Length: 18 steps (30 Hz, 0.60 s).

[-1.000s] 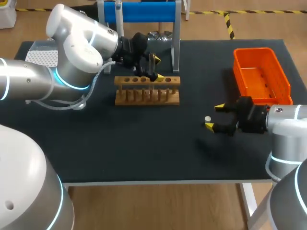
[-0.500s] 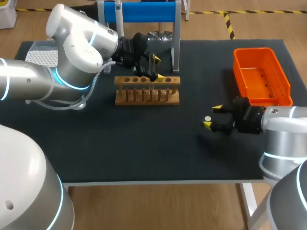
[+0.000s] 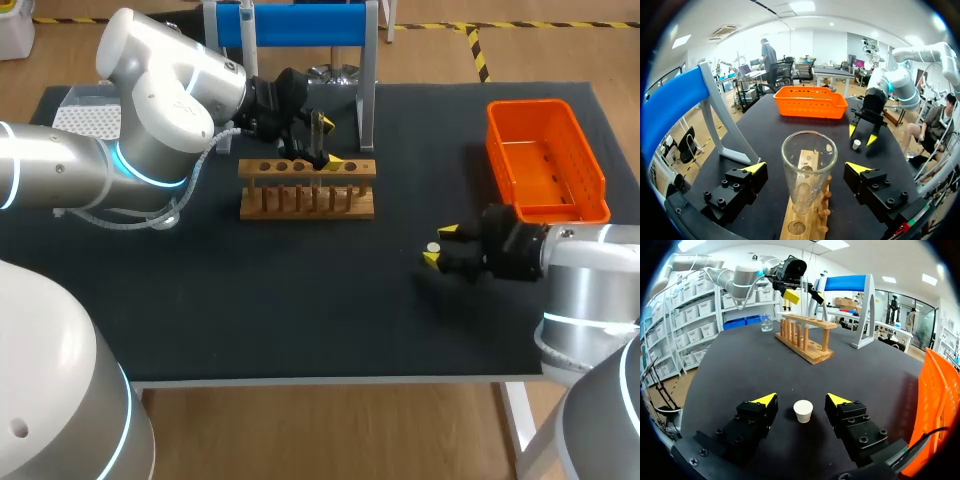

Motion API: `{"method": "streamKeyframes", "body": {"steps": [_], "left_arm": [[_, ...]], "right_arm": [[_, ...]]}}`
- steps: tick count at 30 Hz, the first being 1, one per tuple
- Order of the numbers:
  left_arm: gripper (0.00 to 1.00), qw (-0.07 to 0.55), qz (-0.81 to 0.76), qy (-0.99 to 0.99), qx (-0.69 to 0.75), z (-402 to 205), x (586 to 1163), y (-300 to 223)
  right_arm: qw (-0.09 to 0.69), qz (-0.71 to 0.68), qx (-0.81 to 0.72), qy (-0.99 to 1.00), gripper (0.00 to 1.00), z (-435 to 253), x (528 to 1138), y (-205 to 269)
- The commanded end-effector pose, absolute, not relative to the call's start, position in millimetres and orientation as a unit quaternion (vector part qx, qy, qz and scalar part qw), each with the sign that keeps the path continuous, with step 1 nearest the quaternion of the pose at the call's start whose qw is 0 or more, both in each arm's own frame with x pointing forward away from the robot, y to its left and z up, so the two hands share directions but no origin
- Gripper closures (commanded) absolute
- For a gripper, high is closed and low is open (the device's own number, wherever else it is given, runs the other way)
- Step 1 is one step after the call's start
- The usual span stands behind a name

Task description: Invert the test tube, pick up the pipette, mount the tip to pipette, aspirate from beaker and dispense into the tube, eject the tip, return the pipette, and cap with the stopper.

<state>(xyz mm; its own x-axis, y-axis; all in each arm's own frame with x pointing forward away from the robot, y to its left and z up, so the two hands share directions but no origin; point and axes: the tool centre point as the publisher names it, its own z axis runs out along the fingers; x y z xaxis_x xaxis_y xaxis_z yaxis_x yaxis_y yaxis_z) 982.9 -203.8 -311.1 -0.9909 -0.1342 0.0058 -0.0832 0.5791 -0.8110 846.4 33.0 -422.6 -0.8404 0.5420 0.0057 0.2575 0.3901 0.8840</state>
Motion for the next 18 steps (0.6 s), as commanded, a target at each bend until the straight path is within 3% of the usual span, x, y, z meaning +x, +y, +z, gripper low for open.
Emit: {"method": "streamKeyframes", "body": {"steps": [1, 8, 18], "left_arm": [[0.00, 0.026, -0.454, 0.888, -0.061, -311.2, 984.2, -203.8], [0.00, 0.026, -0.454, 0.888, -0.061, -311.2, 984.2, -203.8], [0.00, 0.026, -0.454, 0.888, -0.061, -311.2, 984.2, -203.8]], "right_arm": [[0.147, 0.495, 0.246, 0.820, 0.42, -425.3, 848.0, 35.7], [0.147, 0.493, 0.247, 0.821, 0.50, -426.8, 849.9, 36.3], [0.145, 0.490, 0.248, 0.823, 0.53, -429.7, 851.0, 37.6]]}}
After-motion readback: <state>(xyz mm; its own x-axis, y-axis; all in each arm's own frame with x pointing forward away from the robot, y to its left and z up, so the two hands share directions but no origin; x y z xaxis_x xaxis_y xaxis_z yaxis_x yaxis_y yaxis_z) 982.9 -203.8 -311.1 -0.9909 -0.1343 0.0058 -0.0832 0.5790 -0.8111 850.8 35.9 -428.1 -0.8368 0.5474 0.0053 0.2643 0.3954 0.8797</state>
